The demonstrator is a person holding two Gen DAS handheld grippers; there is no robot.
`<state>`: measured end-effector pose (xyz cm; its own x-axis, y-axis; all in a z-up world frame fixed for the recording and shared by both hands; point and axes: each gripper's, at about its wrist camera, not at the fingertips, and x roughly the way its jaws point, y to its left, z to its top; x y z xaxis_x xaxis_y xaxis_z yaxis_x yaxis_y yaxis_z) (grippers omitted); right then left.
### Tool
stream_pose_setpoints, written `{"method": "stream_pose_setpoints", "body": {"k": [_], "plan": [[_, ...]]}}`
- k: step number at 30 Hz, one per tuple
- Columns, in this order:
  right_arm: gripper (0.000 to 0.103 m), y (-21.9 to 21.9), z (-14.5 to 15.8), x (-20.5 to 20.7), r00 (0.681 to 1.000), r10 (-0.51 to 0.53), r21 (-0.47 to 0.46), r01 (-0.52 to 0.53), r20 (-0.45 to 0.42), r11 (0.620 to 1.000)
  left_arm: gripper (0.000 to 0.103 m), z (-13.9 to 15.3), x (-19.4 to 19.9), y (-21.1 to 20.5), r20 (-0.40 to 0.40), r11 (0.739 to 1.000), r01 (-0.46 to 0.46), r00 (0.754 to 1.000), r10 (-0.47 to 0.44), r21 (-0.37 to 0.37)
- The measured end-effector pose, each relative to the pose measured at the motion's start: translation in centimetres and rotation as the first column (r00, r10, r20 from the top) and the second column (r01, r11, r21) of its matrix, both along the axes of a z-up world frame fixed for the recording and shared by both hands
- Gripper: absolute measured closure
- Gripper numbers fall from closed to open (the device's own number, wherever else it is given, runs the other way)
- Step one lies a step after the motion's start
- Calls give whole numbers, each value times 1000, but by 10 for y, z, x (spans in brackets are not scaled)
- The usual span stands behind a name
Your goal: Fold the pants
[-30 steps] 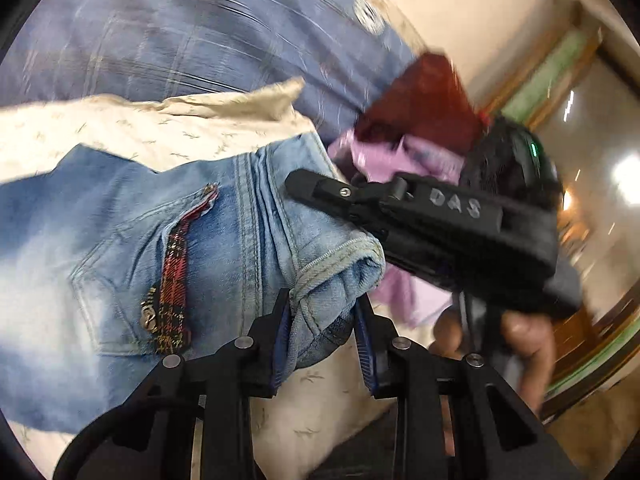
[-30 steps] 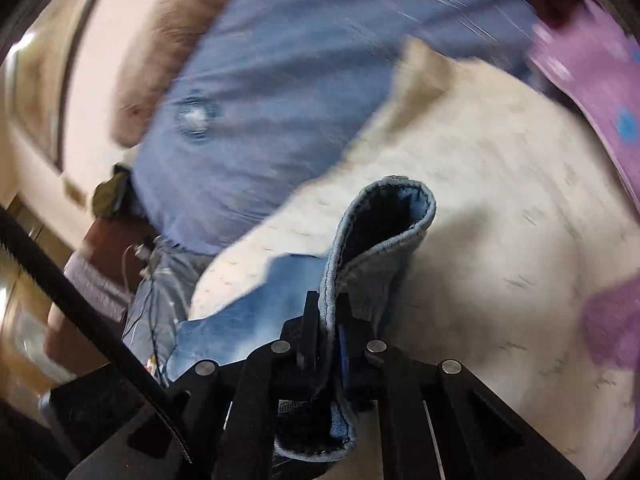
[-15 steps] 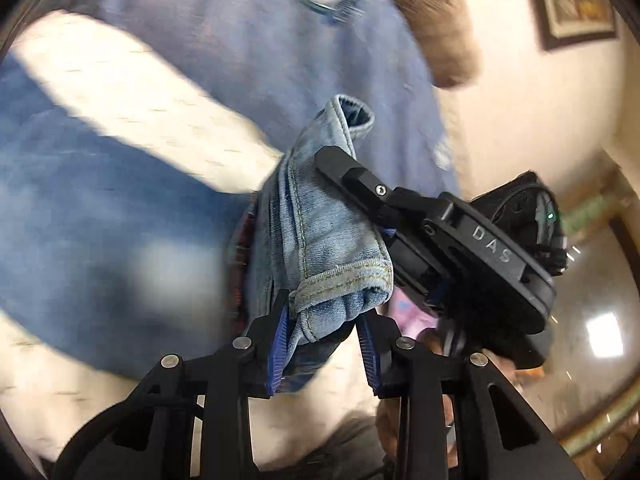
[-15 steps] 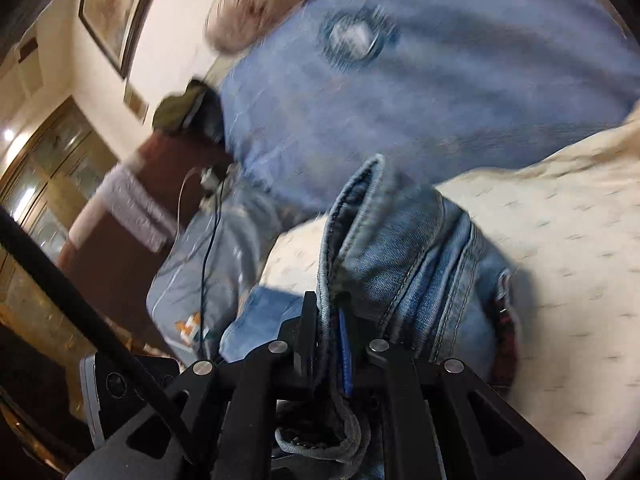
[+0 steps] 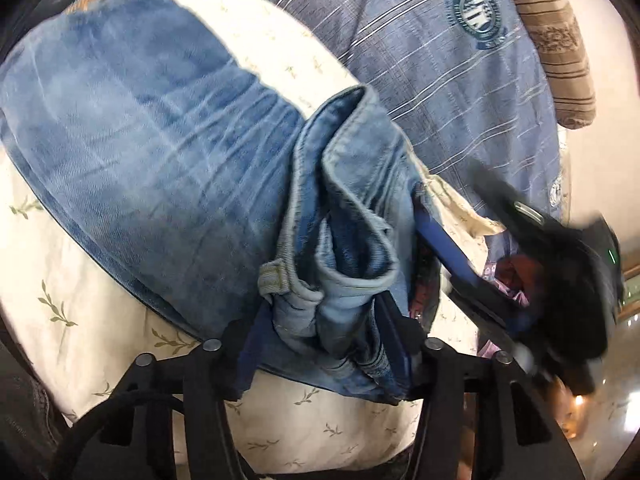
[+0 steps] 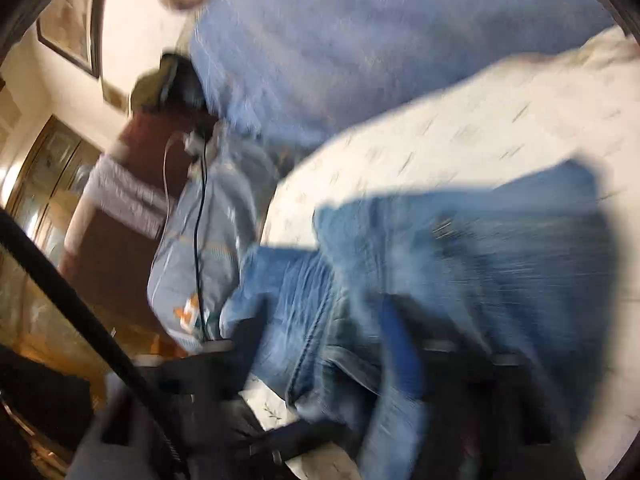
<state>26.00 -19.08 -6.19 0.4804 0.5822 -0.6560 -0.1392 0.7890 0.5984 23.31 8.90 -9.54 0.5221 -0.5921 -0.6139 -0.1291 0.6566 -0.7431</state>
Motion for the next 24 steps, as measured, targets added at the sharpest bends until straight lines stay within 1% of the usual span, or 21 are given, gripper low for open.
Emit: {"method": "stream_pose_setpoints", "body": {"k": [2,3,6,8,10,12,13,14,15,16,17,19,20,21,22,23,24], "plan": [[22,-19,19,-22,997,-41,-31,43,59,999,47,6,-5,1,24,1000,-6,1000,6,12],[22,-29,22,-35,996,-60,-56,64,68,996,46,9,-7,-2,36,1000,-9,999,8,22],[22,-50,20,-66,990,-112,-143,124,89,982,45,16,-19,-15,52,998,-10,999,6,61],[22,-59,12,-83,991,-113,-185,125,75,975,45,17,-13,-15,48,996,-23,999,19,89],[22,-62,-4,-92,994,-105,-203,110,37,973,43,19,-9,-18,48,995,-40,998,36,86],[22,-62,-19,-92,996,-93,-224,89,-7,971,45,16,1,-28,40,990,-30,999,24,137],[22,-58,-24,-89,996,-81,-230,73,-27,970,66,12,6,-30,31,987,-29,999,24,159],[22,-54,-28,-86,997,-61,-231,48,-48,972,76,10,6,-32,19,978,-34,999,31,207],[22,-55,-27,-88,997,-61,-243,47,-50,969,77,10,3,-30,20,978,-37,999,33,206],[22,-56,-25,-91,997,-71,-253,57,-44,966,78,13,-1,-26,30,982,-46,999,41,181],[22,-59,-21,-97,996,-78,-243,68,-32,968,78,16,-8,-22,46,984,-53,998,46,167],[22,-70,-21,-107,995,-91,-176,84,-36,981,76,14,-13,-20,54,981,-52,998,42,186],[22,-77,-25,-110,993,-104,-137,95,-60,986,74,6,-12,-21,34,980,-47,999,42,193],[22,-84,-31,-109,988,-120,-105,110,-92,988,74,0,-11,-22,17,982,-45,999,43,183],[21,-90,-35,-107,984,-138,-83,129,-115,988,73,-3,-11,-21,19,983,-58,998,55,173],[21,-96,-37,-105,979,-157,-55,151,-127,987,73,-1,-12,-23,34,981,-68,997,62,180],[22,-102,-38,-102,977,-168,-17,167,-135,986,73,2,-12,-26,44,977,-65,997,58,201]]}}
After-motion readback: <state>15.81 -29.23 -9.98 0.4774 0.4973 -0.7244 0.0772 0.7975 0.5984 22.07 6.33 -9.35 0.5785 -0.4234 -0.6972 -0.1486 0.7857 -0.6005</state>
